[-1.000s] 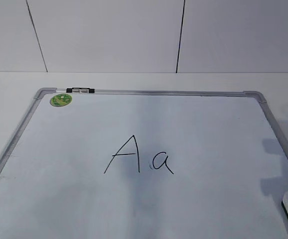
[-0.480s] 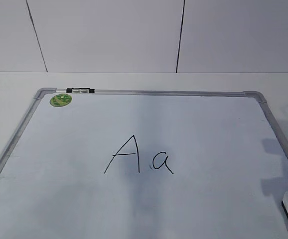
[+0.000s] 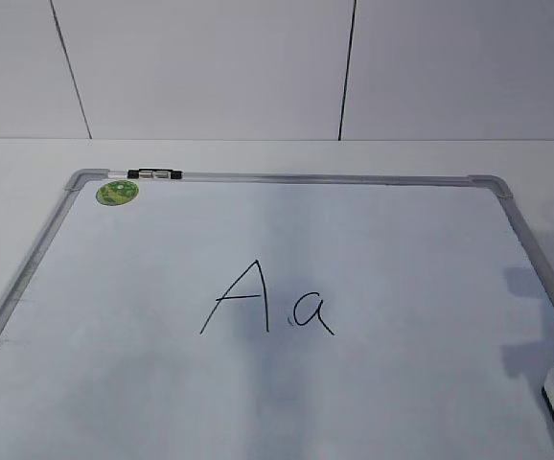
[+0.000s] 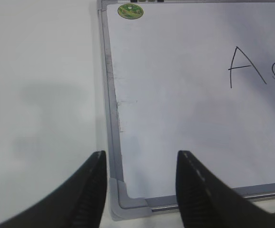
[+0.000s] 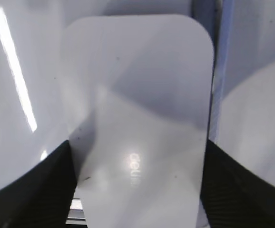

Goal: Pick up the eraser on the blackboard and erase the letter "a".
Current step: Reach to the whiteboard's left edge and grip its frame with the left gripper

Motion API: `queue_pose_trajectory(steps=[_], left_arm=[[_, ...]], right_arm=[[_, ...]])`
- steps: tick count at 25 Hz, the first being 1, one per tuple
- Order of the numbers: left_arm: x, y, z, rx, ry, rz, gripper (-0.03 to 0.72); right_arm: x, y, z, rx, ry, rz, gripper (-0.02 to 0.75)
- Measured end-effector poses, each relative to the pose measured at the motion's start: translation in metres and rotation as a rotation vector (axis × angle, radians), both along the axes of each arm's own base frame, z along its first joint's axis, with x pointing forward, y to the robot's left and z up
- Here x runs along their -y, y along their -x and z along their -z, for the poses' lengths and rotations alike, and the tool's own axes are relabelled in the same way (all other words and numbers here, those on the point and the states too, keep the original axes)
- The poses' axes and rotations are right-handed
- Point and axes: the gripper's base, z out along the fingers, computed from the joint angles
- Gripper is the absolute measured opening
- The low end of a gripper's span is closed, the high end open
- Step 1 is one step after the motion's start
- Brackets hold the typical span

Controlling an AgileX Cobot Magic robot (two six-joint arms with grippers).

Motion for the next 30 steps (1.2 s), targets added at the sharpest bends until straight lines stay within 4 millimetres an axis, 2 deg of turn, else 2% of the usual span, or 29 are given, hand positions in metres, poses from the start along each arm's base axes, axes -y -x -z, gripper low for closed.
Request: queue_pose_trajectory(steps=[8,30], left_arm=[[0.0000,0.0000,0.0000,0.000,0.000,0.000,0.361],[0.0000,0.0000,0.0000,0.000,0.000,0.000,0.360]], right_arm=[[0.0000,0.0000,0.0000,0.001,0.000,-0.007,0.530],[-0.0001,-0.0013,-0.0016,0.001,-0.001,-0.009,0.529]])
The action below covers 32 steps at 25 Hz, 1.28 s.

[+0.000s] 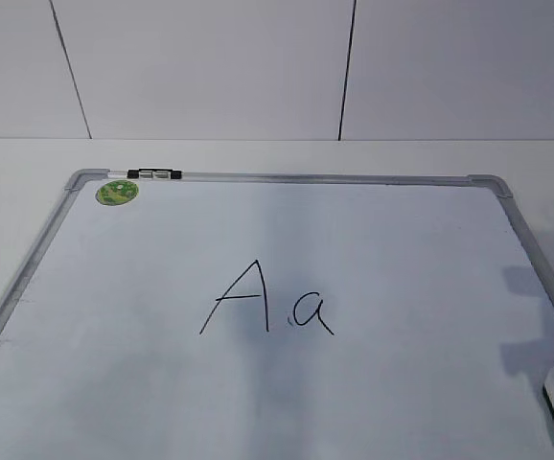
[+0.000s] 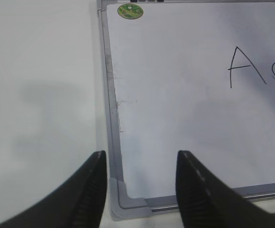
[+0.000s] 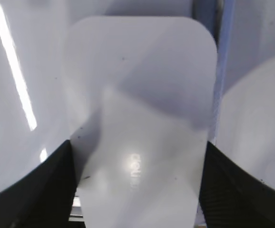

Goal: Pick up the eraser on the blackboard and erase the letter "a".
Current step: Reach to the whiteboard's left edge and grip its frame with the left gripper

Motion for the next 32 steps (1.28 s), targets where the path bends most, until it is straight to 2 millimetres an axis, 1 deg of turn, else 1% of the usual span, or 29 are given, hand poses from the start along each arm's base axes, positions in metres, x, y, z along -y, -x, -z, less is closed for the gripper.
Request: queue_pose_trajectory(steps=[10,15,20,22,28,32], left_arm=[[0.000,0.000,0.000,0.000,0.000,0.000,0.360],[0.000,-0.002,0.000,-0.010,0.000,0.000,0.368],[0.000,-0.010,0.001,-0.063,0.005,-0.002,0.433],[0.001,-0.015,0.001,-0.094,0.013,-0.009,0.447],[0.003,-0.032,0.003,-0.191,0.040,-0.007,0.456],[0.003,-0.043,0.000,-0.227,0.054,-0.016,0.456]], right_arm=[[-0.003,-0.013,-0.025,-0.018,-0.021,-0.001,0.529],[-0.006,-0.017,-0.029,-0.007,-0.050,0.015,0.529],[-0.011,-0.016,-0.030,-0.018,-0.104,0.045,0.529],[-0.011,-0.016,-0.030,-0.018,-0.111,0.050,0.529],[-0.011,-0.016,-0.030,-0.019,-0.111,0.048,0.529],[-0.011,-0.016,-0.030,-0.020,-0.107,0.046,0.528]])
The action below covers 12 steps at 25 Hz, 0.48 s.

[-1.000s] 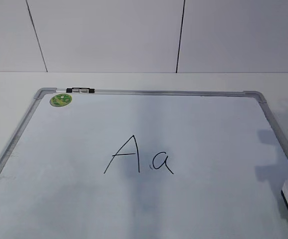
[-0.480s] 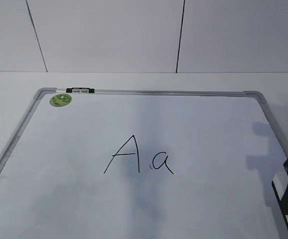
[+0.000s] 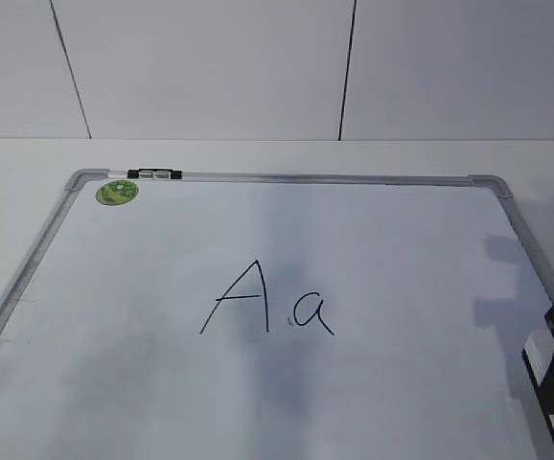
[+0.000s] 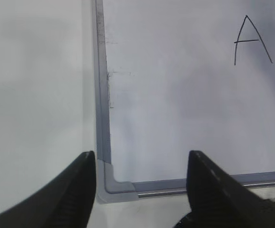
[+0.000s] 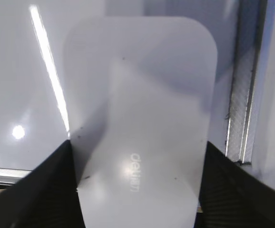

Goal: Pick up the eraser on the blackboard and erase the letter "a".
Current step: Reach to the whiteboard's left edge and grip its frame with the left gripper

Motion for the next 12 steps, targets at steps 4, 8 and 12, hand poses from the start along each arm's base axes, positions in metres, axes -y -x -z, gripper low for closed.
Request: queue_pose_trajectory(steps=[4,8,12], left_arm=[[0.002,-0.015,-0.003,-0.062,0.027,-0.007,0.456],[0.005,-0.032,-0.002,-0.145,0.062,-0.004,0.456],[0.008,-0.051,0.002,-0.240,0.089,-0.005,0.456]], right_arm=[[0.002,-0.002,-0.003,0.005,0.019,-0.011,0.528],[0.004,-0.007,-0.012,0.021,0.049,-0.007,0.528],[0.001,-0.011,-0.019,0.032,0.082,-0.027,0.528]])
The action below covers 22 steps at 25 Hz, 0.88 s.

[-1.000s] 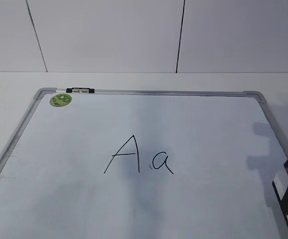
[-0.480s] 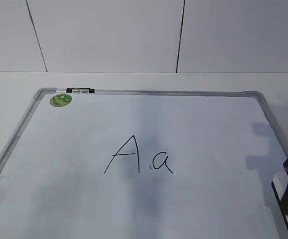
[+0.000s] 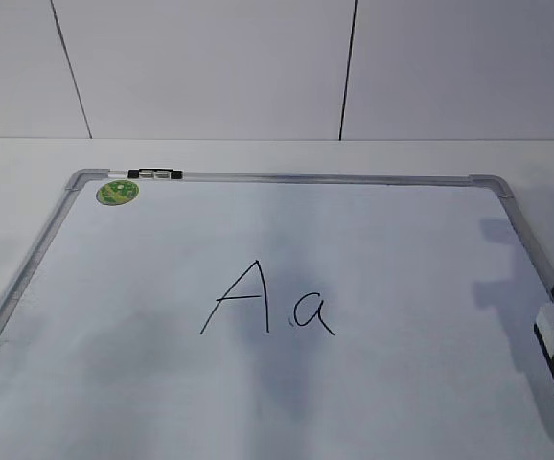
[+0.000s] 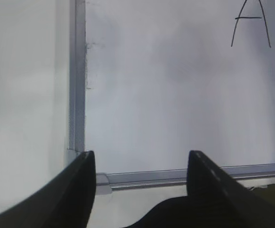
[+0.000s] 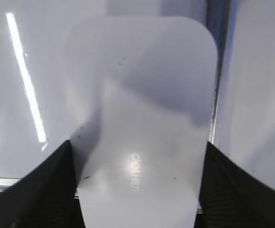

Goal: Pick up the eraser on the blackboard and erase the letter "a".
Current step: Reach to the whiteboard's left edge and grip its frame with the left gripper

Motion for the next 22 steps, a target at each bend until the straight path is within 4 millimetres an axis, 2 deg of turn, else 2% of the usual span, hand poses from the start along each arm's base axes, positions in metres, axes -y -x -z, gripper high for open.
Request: queue_pose_trajectory(steps=[7,15,22], left_arm=[[0.000,-0.040,-0.004,-0.103,-0.009,-0.001,0.456],[0.000,-0.105,-0.014,-0.156,-0.026,-0.007,0.456],[-0.007,-0.156,-0.005,-0.179,-0.138,0.000,0.456]], right_arm=[[-0.013,-0.006,-0.008,0.029,0.065,-0.072,0.528],[-0.013,-0.010,-0.018,0.044,0.079,-0.076,0.528],[-0.013,-0.010,-0.018,0.037,0.082,-0.076,0.528]])
